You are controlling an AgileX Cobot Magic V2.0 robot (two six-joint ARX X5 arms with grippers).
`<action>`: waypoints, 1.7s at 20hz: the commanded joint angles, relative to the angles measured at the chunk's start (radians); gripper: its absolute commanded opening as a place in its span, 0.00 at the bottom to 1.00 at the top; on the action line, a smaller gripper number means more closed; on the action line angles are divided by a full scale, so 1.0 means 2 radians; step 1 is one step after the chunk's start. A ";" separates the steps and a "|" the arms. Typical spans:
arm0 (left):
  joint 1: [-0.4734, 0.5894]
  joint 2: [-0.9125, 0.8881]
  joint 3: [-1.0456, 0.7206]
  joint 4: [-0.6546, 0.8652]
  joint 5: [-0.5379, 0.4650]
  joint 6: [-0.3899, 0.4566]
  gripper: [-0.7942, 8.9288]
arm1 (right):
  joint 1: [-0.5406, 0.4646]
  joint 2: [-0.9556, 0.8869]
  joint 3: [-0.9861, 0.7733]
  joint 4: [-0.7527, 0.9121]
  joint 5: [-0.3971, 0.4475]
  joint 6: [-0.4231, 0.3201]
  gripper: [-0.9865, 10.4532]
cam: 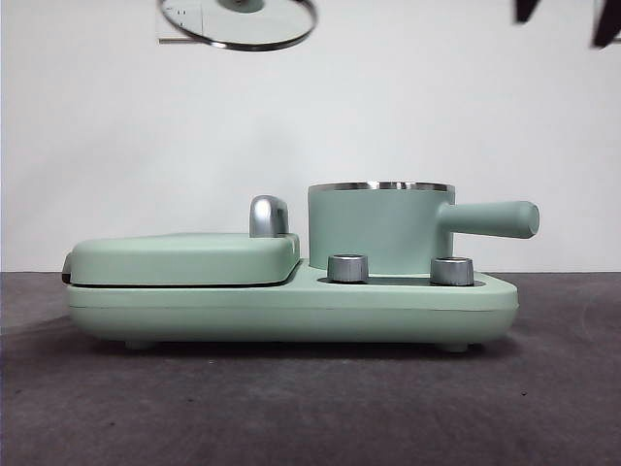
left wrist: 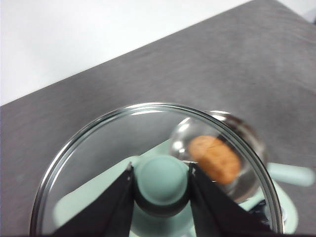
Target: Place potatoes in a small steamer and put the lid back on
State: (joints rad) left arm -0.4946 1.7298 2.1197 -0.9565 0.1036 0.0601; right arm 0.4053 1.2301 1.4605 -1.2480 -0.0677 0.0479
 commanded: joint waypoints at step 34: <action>-0.083 0.191 0.017 0.150 0.030 0.040 0.10 | 0.005 -0.411 -0.220 0.089 -0.051 0.063 0.47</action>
State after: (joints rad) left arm -0.6575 2.0960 2.1193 -0.6830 0.1570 0.1543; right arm 0.4107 0.4038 1.0145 -1.0801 -0.1650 0.1623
